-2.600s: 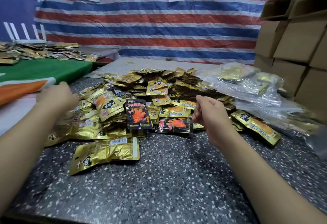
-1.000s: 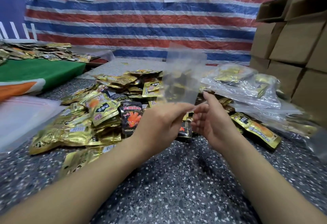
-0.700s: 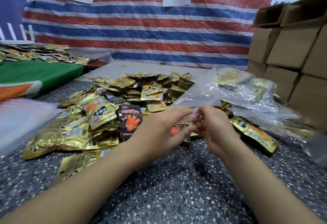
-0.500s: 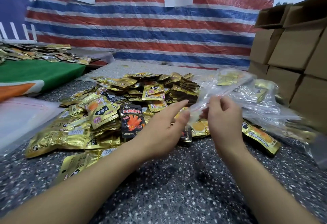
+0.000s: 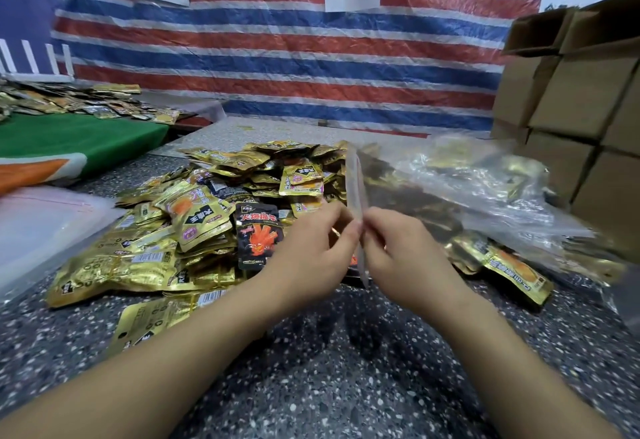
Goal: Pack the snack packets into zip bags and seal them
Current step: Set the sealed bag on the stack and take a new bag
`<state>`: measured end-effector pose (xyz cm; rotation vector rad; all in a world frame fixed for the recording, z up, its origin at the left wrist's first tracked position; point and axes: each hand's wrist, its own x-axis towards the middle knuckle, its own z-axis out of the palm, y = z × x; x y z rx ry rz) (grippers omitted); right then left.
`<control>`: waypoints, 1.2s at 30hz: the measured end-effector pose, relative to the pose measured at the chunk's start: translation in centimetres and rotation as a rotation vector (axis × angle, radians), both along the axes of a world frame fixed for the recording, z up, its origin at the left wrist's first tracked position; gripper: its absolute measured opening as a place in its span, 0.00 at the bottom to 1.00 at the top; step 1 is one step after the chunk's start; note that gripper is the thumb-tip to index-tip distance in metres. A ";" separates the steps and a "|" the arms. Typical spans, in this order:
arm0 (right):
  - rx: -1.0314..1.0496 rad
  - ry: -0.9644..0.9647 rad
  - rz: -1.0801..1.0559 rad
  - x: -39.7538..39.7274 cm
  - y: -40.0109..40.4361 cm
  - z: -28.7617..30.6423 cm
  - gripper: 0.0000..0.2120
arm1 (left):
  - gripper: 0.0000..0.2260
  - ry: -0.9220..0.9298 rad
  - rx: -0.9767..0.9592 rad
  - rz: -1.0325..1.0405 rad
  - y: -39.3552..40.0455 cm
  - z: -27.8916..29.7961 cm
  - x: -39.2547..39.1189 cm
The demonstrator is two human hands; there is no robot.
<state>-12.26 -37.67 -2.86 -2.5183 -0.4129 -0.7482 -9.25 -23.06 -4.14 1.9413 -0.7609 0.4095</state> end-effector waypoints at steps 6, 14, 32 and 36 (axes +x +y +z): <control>0.463 0.070 0.061 0.3 0.2 -0.2 0.10 | 0.10 0.006 -0.070 -0.043 0.4 0.1 0.3; 0.828 0.313 0.348 -0.1 -0.8 0.6 0.09 | 0.11 -0.070 0.006 -0.173 0.8 0.2 0.3; 0.587 0.469 0.522 -0.8 -2.5 1.1 0.07 | 0.08 0.043 0.114 -0.358 1.2 0.3 0.2; 0.844 0.280 0.341 0.1 -1.9 1.1 0.13 | 0.12 0.114 -0.007 -0.228 1.7 1.1 0.7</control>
